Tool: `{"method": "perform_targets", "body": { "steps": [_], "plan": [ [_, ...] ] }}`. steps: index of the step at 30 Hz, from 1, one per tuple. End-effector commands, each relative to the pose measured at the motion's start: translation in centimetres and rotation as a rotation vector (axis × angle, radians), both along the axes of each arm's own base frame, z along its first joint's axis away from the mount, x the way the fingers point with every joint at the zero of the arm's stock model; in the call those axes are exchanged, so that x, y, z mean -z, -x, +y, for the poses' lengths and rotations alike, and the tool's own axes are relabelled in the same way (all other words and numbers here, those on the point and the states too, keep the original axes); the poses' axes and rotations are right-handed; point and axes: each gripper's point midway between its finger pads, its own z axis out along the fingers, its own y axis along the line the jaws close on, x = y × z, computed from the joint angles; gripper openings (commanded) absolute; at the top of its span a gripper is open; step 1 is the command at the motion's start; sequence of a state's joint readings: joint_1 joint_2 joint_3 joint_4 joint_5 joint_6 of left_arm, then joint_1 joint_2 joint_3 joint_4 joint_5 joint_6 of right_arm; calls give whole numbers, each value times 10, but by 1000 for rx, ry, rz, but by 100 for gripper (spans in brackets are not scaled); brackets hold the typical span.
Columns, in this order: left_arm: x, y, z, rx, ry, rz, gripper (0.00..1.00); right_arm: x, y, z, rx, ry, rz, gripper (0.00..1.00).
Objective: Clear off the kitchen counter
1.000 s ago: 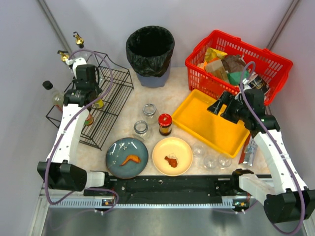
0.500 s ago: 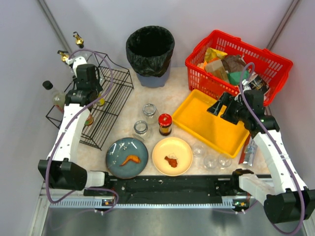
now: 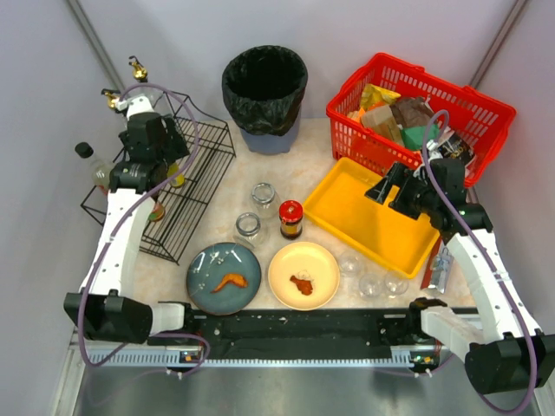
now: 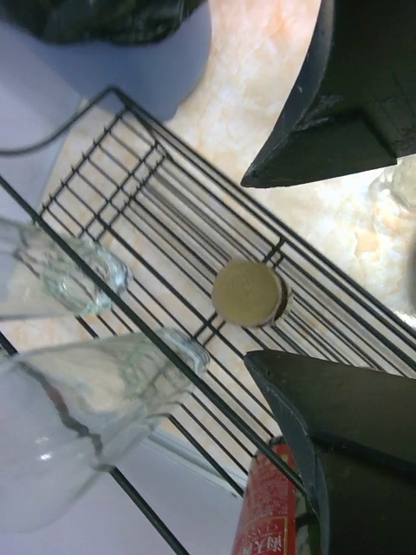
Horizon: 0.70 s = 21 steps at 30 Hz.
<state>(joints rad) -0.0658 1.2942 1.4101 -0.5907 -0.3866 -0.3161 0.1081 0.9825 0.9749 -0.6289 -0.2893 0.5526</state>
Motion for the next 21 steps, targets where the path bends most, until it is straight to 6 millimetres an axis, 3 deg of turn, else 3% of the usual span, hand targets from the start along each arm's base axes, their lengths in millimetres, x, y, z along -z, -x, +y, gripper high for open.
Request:
{"method": "perform_targets", "body": {
  "steps": [1,6,10,14,21],
  "plan": [
    [-68,2,-35,235,35,-182,81,-10,-5,-5,18,2,-43,83],
    [-88,14,-96,566,83,-225,90,-10,-6,-2,6,-11,-34,84],
    [-83,32,-149,825,93,-236,94,-9,-5,-1,3,-15,-27,84],
    [-52,47,-206,992,148,-200,95,-10,-5,-1,-2,-13,-32,84],
    [9,65,-292,1100,228,-48,99,-10,0,1,-16,-20,-33,90]
  ]
}}
